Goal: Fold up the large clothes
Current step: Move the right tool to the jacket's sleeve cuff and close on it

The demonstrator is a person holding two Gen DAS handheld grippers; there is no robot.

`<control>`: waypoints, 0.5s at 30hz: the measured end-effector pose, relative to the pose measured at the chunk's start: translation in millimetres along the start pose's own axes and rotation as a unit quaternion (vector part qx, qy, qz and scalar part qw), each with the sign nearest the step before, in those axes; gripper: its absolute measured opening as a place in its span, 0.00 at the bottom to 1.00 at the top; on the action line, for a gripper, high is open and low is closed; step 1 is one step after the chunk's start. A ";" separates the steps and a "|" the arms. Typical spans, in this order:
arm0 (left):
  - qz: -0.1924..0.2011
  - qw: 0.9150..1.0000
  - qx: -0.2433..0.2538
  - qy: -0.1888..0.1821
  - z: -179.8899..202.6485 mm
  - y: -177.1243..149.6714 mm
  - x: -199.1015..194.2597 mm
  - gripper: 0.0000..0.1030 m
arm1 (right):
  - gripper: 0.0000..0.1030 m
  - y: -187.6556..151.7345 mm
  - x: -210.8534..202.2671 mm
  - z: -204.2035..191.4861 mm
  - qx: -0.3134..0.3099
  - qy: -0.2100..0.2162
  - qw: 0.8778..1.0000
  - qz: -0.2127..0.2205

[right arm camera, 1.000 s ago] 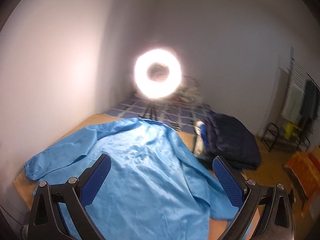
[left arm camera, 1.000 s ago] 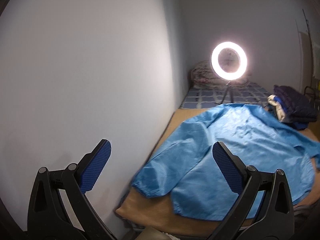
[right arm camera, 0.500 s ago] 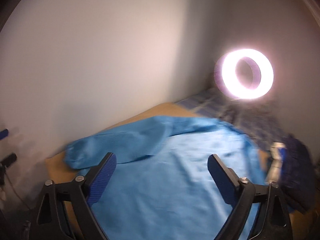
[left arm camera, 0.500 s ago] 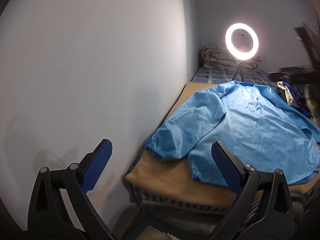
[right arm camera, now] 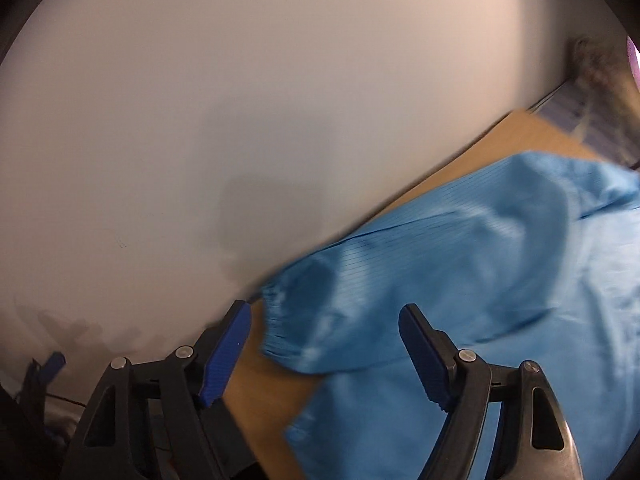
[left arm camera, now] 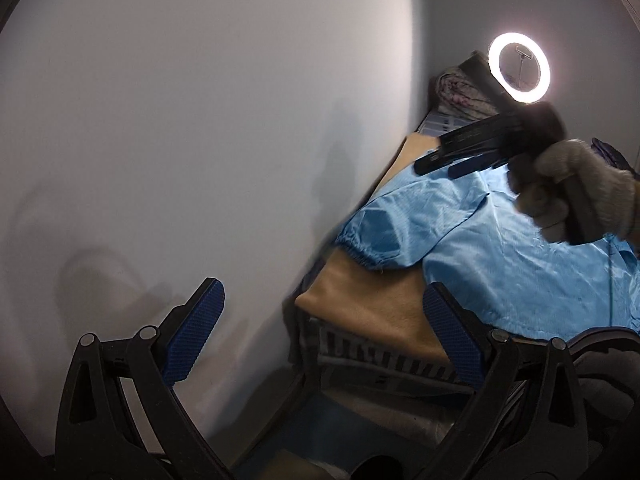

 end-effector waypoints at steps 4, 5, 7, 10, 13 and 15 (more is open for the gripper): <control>-0.009 1.000 -0.006 0.002 -8.6 -5.3 0.0 0.98 | 0.77 -4.1 45.4 -20.4 0.001 0.015 0.999 -0.038; -0.009 1.000 -0.007 0.003 -10.9 -6.2 -0.5 0.98 | 0.77 -5.1 55.5 -23.3 -0.003 0.016 0.999 -0.045; -0.009 1.000 -0.012 0.006 -14.0 -7.0 -0.3 0.98 | 0.77 -13.3 73.6 -36.6 -0.025 0.014 0.998 -0.063; -0.013 1.000 -0.019 0.004 -16.6 -8.1 1.5 0.98 | 0.77 -28.7 90.9 -57.0 -0.061 0.011 0.995 -0.084; -0.016 1.000 -0.022 0.003 -18.2 -10.5 3.0 0.98 | 0.77 -43.4 108.7 -74.0 -0.091 0.003 0.990 -0.103; -0.017 1.000 -0.022 0.002 -19.2 -10.8 4.4 0.98 | 0.77 -51.5 121.1 -80.1 -0.108 -0.007 0.988 -0.111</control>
Point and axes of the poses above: each gripper's, at about its wrist camera, not at the fingertips, and x roughly the way its jaws point, z to its right, y to its top, the point moved 5 cm from there along x, roughly the way its jaws point, and after that the axes turned 6 degrees about -y, right-handed, at the moved point
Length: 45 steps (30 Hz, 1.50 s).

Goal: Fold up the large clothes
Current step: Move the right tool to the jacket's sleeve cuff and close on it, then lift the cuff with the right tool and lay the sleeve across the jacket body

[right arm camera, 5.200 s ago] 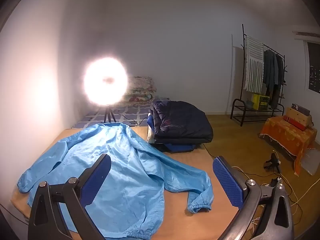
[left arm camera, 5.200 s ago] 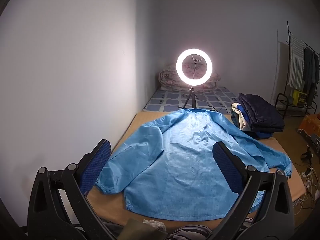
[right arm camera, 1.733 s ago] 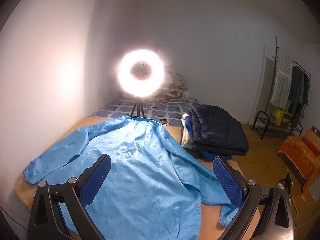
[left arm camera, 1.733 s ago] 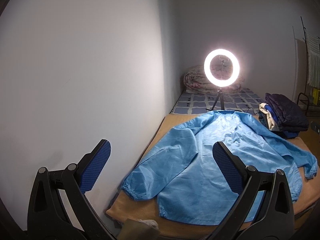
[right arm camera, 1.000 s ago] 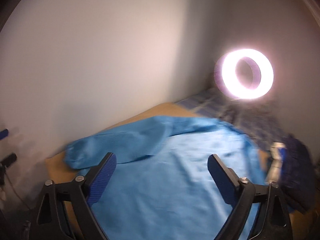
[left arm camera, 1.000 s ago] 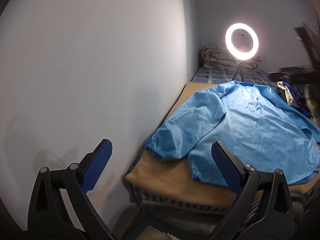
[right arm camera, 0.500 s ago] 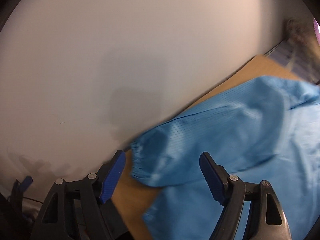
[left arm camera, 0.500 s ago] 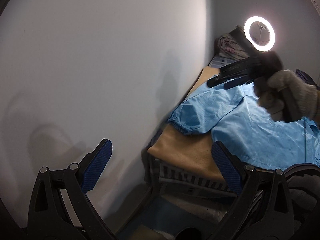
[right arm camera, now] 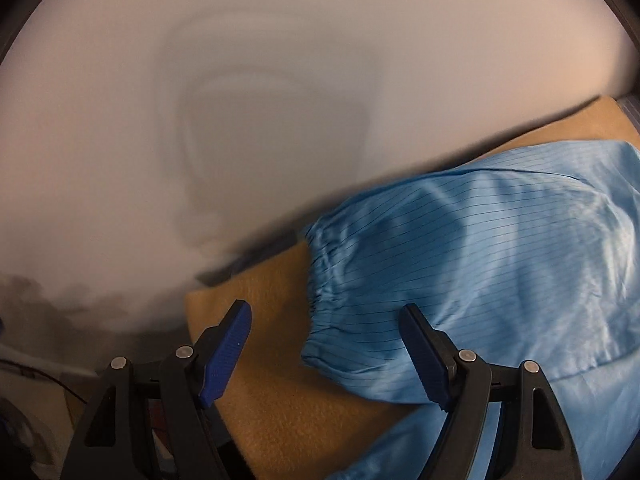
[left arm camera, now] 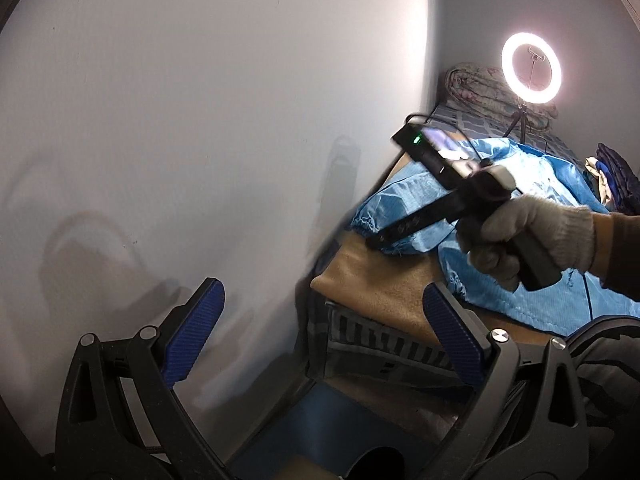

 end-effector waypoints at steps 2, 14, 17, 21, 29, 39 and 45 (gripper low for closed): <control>0.000 1.000 -0.001 0.001 0.0 -0.3 1.0 0.98 | 0.74 -5.6 11.7 -6.5 -0.014 -0.018 1.000 -0.011; 0.017 1.000 0.001 -0.017 9.0 8.7 -3.0 0.98 | 0.12 -23.7 -25.9 16.3 0.039 -0.023 0.999 0.024; 0.029 0.999 -0.004 -0.029 15.4 16.2 -7.0 0.98 | 0.11 -35.8 -60.9 30.2 0.080 0.000 0.995 0.060; 0.042 0.998 -0.014 -0.048 21.4 25.7 -9.9 0.98 | 0.11 -63.8 -109.5 59.0 0.137 0.016 0.984 0.115; 0.033 0.992 -0.014 -0.121 52.0 48.8 16.2 0.98 | 0.11 -128.9 -124.6 57.3 0.159 -0.024 0.978 0.131; -0.094 0.967 -0.060 -0.231 114.0 59.1 132.1 0.79 | 0.32 -160.8 -91.6 52.8 0.132 -0.040 0.987 0.077; -0.168 0.954 -0.099 -0.227 121.5 33.1 199.2 0.76 | 0.28 -178.9 -108.4 95.0 0.180 -0.034 0.977 0.113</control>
Point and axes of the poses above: each gripper's, at about its wrist camera, not at the fingertips, and x roughly the way its jaws point, z to its right, y to its top, the point moved 5 cm from there along x, roughly the way its jaws point, and after that the axes turned 6 degrees about -y, right-handed, at the moved point
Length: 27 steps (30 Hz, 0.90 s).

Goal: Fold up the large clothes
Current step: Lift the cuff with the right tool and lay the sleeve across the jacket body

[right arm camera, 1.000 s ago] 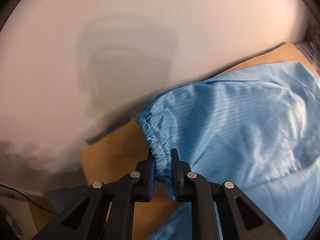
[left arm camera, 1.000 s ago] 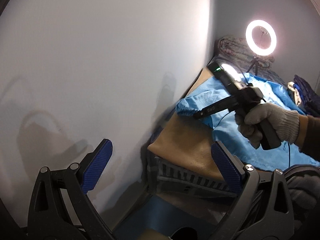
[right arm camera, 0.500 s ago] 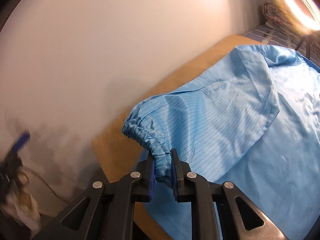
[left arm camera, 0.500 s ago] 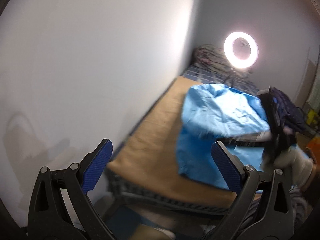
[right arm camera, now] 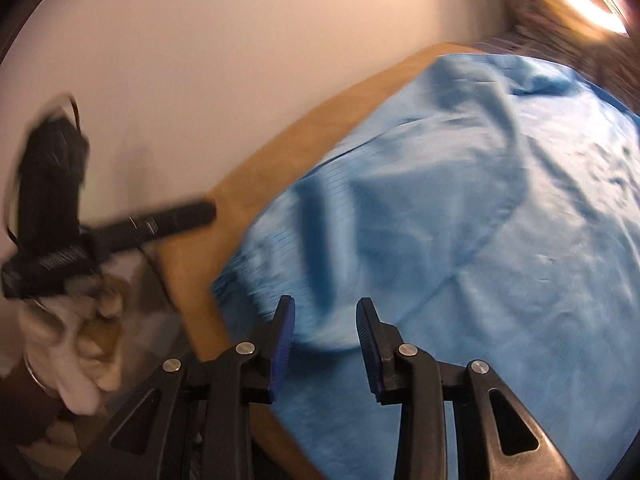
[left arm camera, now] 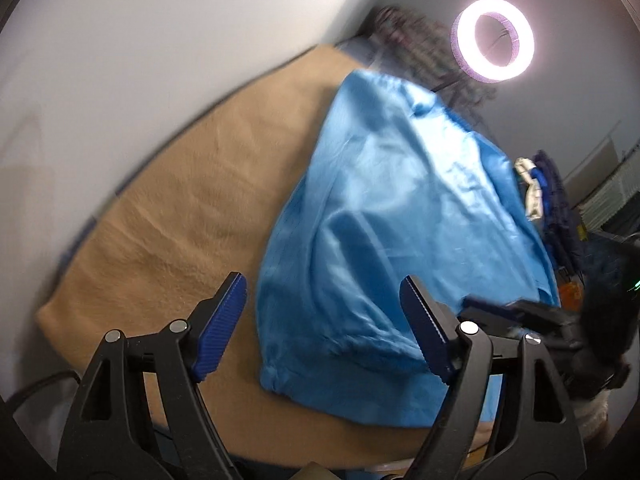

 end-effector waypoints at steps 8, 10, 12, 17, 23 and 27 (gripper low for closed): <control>-0.044 0.997 -0.046 -0.039 -6.3 -6.7 36.3 0.24 | 0.21 27.2 24.9 43.5 0.057 -0.006 0.998 0.007; -0.042 0.997 -0.046 -0.037 -4.5 -5.1 35.0 0.07 | 0.21 26.9 36.2 45.5 0.059 -0.016 0.998 -0.002; -0.022 0.998 -0.046 -0.039 -1.6 0.3 25.5 0.04 | 0.21 20.6 40.4 47.4 0.067 -0.026 0.997 -0.011; 0.024 0.999 -0.016 -0.035 9.6 25.8 -11.9 0.02 | 0.21 25.5 53.9 47.9 0.101 0.011 0.995 -0.012; 0.082 0.994 0.063 -0.029 51.9 58.4 -63.8 0.02 | 0.22 41.5 69.6 20.6 0.116 0.075 0.990 -0.015; 0.083 0.986 0.147 -0.009 87.1 54.5 -70.1 0.01 | 0.28 47.6 65.4 14.2 0.112 0.097 0.989 -0.021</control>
Point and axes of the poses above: each gripper's, at about its wrist camera, not at the fingertips, and x roughly the way its jaws point, z to its right, y to its top, the point moved 5 cm from there along x, roughly the way its jaws point, and after that the axes turned 6 degrees about -y, right-handed, at the moved point
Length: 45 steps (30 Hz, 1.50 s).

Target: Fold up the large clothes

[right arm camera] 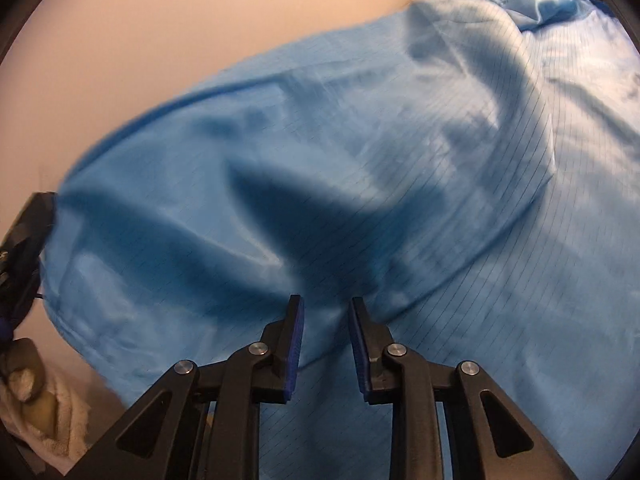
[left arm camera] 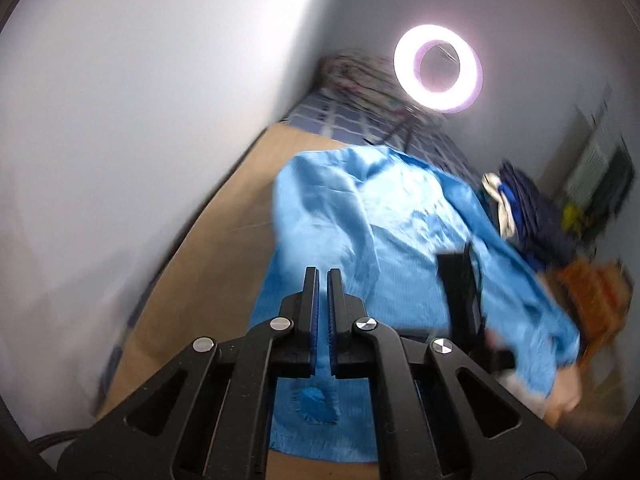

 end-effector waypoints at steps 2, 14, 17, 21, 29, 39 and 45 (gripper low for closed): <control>-0.013 1.000 0.026 -0.010 16.2 -6.2 5.4 0.01 | 0.37 7.9 -22.9 12.2 0.015 0.002 1.000 0.025; -0.054 0.994 -0.097 0.024 -51.3 -57.4 27.8 0.71 | 0.62 68.1 -78.7 33.5 0.013 -0.074 0.995 0.060; -0.076 0.985 -0.150 0.043 -89.2 -73.0 38.3 0.72 | 0.62 60.0 -64.2 41.3 0.020 -0.072 0.996 0.054; -0.107 0.976 -0.186 0.034 -108.2 -90.4 65.2 0.72 | 0.59 58.2 -41.5 54.4 0.049 -0.073 0.995 0.035; -0.056 0.980 -0.187 0.024 -101.2 -77.5 64.4 0.01 | 0.46 58.3 -10.7 55.8 0.027 -0.083 0.996 0.011; -0.014 0.999 -0.042 0.006 -28.5 -53.9 27.2 0.01 | 0.72 105.0 -33.8 41.7 0.020 -0.076 0.996 0.034; -0.011 1.000 -0.001 0.009 -11.6 -51.0 32.8 0.01 | 0.72 154.8 -12.7 5.7 0.005 -0.107 0.994 0.022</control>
Point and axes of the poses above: each gripper's, at about its wrist camera, not at the fingertips, and x roughly the way its jaws point, z to its right, y to its top, the point moved 5 cm from there along x, roughly the way its jaws point, and after that the axes turned 6 degrees about -y, right-handed, at the moved point
